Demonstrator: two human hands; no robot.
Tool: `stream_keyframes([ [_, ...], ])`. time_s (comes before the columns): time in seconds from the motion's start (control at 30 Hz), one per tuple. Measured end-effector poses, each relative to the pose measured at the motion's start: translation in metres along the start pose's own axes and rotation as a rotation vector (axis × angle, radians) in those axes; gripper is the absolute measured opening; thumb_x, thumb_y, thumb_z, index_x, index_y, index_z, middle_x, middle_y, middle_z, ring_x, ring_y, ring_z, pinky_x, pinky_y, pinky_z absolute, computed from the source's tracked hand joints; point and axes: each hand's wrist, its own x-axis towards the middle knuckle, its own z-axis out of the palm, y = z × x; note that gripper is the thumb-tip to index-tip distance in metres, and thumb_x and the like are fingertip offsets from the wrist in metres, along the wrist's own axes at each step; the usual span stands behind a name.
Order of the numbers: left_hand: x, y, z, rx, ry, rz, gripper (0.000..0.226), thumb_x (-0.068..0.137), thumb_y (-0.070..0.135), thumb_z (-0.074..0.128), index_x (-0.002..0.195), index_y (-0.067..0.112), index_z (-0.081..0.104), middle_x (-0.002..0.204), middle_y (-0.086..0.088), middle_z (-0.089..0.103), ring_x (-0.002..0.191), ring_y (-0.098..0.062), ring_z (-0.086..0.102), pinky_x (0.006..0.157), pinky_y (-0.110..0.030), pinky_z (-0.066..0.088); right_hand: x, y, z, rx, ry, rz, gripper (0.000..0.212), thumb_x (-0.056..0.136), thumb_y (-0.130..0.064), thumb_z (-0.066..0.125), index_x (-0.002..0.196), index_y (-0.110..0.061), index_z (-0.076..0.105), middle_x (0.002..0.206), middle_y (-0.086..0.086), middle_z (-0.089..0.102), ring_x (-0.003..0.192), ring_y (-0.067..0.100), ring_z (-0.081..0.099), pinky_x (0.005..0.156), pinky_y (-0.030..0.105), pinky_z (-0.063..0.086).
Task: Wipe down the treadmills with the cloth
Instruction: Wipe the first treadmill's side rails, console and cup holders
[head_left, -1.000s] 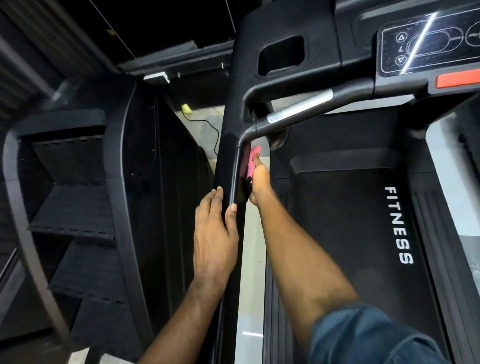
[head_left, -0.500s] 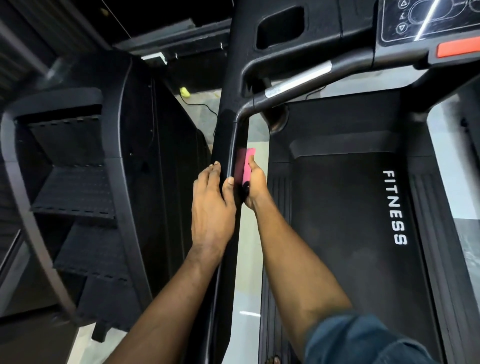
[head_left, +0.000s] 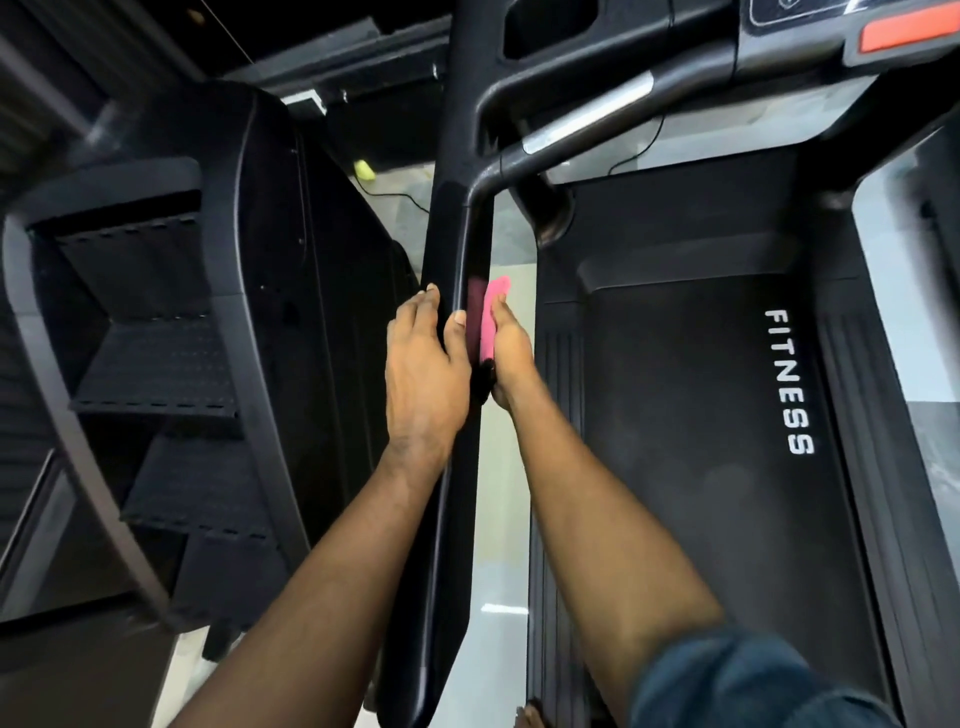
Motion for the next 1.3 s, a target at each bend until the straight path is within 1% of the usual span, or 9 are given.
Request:
stream_keyframes([
  [0.13,-0.003,0.002,-0.002,-0.012,0.0,0.002,0.049,0.107,0.035,0.042,0.149,0.011,0.045,0.15,-0.003,0.046,0.139,-0.014,0.041,0.108,-0.019,0.03,-0.057,0.047,-0.012,0.034,-0.104,0.095,0.065,0.104,-0.062,0.033,0.141,-0.015,0.058,0.131,0.01,0.068,0.119,0.024,0.066,0.094,0.034,0.055],
  [0.4,-0.005,0.001,-0.004,-0.058,0.036,0.015,0.05,0.107,0.036,0.044,0.147,0.007,0.046,0.147,-0.007,0.05,0.139,-0.017,0.043,0.114,-0.024,0.033,-0.123,0.071,-0.035,-0.126,-0.057,-0.023,0.055,0.109,-0.042,0.037,0.156,-0.012,0.036,0.158,0.001,0.039,0.148,0.018,0.035,0.121,0.031,0.027],
  [0.57,-0.029,0.002,-0.021,-0.072,0.076,0.082,0.047,0.106,0.03,0.041,0.149,0.009,0.045,0.154,-0.007,0.045,0.147,-0.018,0.034,0.124,-0.043,0.022,-0.1,0.084,-0.015,-0.006,-0.074,0.01,0.095,0.08,-0.083,0.054,0.156,-0.029,0.038,0.156,-0.001,0.047,0.145,0.019,0.042,0.123,0.049,0.029],
  [0.63,-0.062,-0.003,-0.039,-0.112,0.006,0.079,0.05,0.107,0.032,0.041,0.153,0.012,0.039,0.159,-0.004,0.039,0.15,-0.014,0.028,0.124,-0.044,0.022,-0.13,0.093,-0.02,0.012,-0.133,0.055,0.077,0.093,-0.075,0.042,0.152,-0.024,0.046,0.148,-0.002,0.055,0.138,0.02,0.05,0.116,0.044,0.039],
  [0.73,-0.126,-0.02,-0.064,-0.141,-0.107,0.093,0.053,0.107,0.035,0.039,0.156,0.016,0.034,0.162,0.0,0.034,0.152,-0.008,0.022,0.125,-0.044,0.021,-0.164,0.125,-0.029,-0.057,-0.085,0.143,0.047,0.105,-0.059,0.03,0.136,-0.033,0.054,0.126,-0.01,0.061,0.118,0.013,0.057,0.08,0.024,0.048],
  [0.9,-0.176,-0.042,-0.061,-0.108,-0.215,0.137,0.058,0.105,0.037,0.033,0.16,0.02,0.023,0.167,0.008,0.018,0.152,0.002,0.006,0.128,-0.038,0.006,-0.159,0.146,-0.037,-0.001,-0.058,0.056,0.088,0.081,-0.075,0.06,0.147,-0.018,0.052,0.145,0.002,0.059,0.135,0.017,0.054,0.118,0.043,0.038],
  [0.97,-0.177,-0.043,-0.059,-0.153,-0.2,0.133,0.054,0.107,0.032,0.032,0.159,0.02,0.024,0.167,0.008,0.019,0.153,0.001,0.007,0.127,-0.037,0.005,-0.132,0.151,-0.034,0.064,0.031,0.038,0.108,0.064,-0.084,0.068,0.151,-0.022,0.048,0.15,0.001,0.054,0.138,0.019,0.051,0.119,0.046,0.037],
  [1.1,-0.177,-0.043,-0.056,-0.199,-0.182,0.104,0.05,0.108,0.023,0.034,0.157,0.016,0.031,0.165,0.006,0.026,0.152,-0.002,0.014,0.126,-0.032,0.007,-0.162,0.125,-0.016,0.175,0.01,0.135,0.061,0.099,-0.062,0.047,0.134,-0.015,0.064,0.123,0.009,0.073,0.112,0.024,0.07,0.097,0.038,0.056],
  [1.3,-0.18,-0.037,-0.059,-0.263,-0.163,0.102,0.049,0.108,0.02,0.037,0.155,0.008,0.033,0.163,-0.003,0.03,0.153,-0.014,0.022,0.126,-0.035,0.015,-0.211,0.18,-0.026,0.206,0.012,0.228,0.06,0.105,-0.057,0.035,0.128,-0.013,0.068,0.113,0.01,0.076,0.104,0.02,0.073,0.086,0.031,0.057],
])
